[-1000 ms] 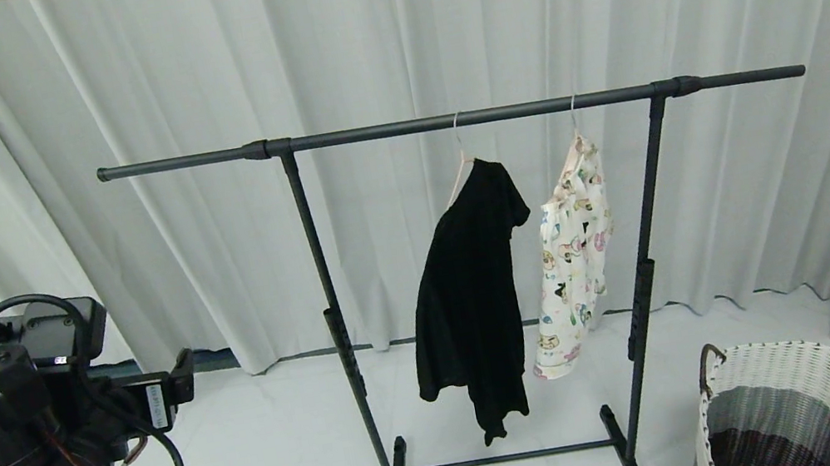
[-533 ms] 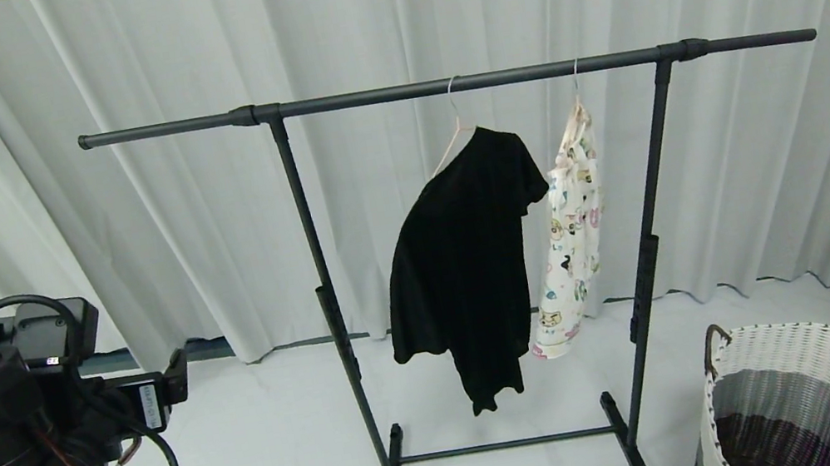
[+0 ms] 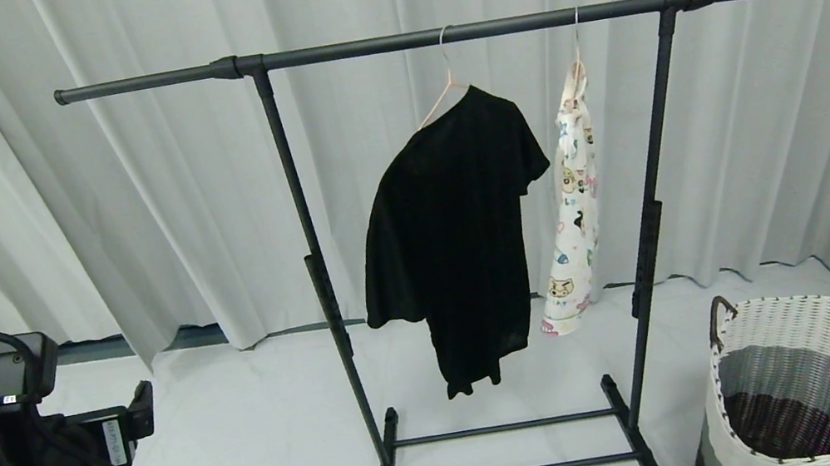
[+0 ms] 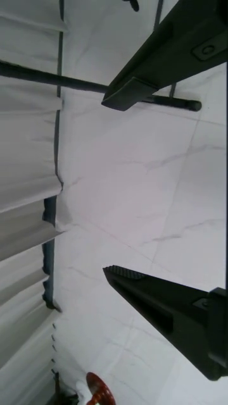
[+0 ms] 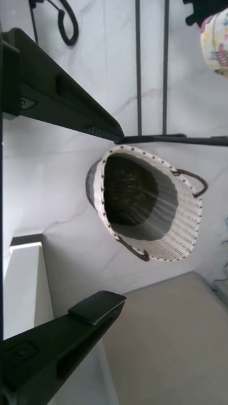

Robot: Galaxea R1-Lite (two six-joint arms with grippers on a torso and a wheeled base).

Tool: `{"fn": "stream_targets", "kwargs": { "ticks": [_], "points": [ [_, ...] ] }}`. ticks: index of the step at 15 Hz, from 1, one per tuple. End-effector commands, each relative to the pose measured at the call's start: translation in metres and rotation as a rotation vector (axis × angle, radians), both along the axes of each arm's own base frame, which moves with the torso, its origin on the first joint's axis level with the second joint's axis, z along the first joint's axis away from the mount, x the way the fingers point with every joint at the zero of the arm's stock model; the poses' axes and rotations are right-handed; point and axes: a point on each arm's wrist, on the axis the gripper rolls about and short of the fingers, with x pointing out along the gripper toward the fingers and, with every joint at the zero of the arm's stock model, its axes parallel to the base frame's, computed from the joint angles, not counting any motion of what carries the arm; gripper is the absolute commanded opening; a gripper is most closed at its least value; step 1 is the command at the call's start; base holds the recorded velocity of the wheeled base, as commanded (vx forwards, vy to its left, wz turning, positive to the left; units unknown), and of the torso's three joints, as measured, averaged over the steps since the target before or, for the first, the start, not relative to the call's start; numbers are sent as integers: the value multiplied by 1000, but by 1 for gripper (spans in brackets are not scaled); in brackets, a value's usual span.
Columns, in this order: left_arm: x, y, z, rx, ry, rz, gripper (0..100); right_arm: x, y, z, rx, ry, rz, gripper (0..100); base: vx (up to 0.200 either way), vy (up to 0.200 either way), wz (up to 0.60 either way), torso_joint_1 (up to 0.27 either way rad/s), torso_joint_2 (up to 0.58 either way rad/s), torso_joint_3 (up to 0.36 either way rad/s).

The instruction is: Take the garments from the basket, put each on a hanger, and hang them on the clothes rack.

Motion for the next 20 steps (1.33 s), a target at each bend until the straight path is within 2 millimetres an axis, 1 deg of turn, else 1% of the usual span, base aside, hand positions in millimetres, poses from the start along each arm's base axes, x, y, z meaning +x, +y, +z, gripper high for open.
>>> {"fn": "stream_targets", "kwargs": {
  "ticks": [1, 4, 7, 9, 12, 14, 16, 19, 20],
  "points": [
    [-4, 5, 1, 0, -10, 29, 100, -1, -2, 0, 0, -1, -9, 100, 0, 0, 0, -193, 486, 295],
    [-8, 13, 4, 0, -25, 70, 100, -2, -4, 0, -1, -4, -27, 100, 0, 0, 0, -176, 473, 289],
    [-18, 13, 2, 1, -24, 73, 100, -8, -7, -4, -2, 3, -41, 100, 0, 0, 0, -159, 466, 297],
    [-26, 13, 1, 1, -27, 73, 100, -15, -9, -10, -3, 9, -49, 100, 0, 0, 0, -141, 456, 300],
    [-47, 12, -4, -1, -37, 73, 100, -35, -14, -23, 3, -21, -67, 100, 0, 0, 0, -126, 450, 316],
    [-78, 11, -9, -1, -74, 75, 100, -62, -21, -45, 15, -128, -113, 100, 0, 0, 0, -44, 202, 146],
    [-94, 11, -2, -12, -151, 77, 100, -87, -27, -71, 20, -245, -172, 100, 0, 0, 0, -12, 66, 39],
    [-115, 10, 9, -14, -276, 81, 100, -126, -28, -121, 15, -349, -197, 100, 0, 0, 0, 0, 0, 0],
    [-125, 11, 10, -12, -312, 110, 100, -137, -28, -137, 8, -368, -195, 100, 0, 0, 0, 0, 0, 0]
  ]
}}
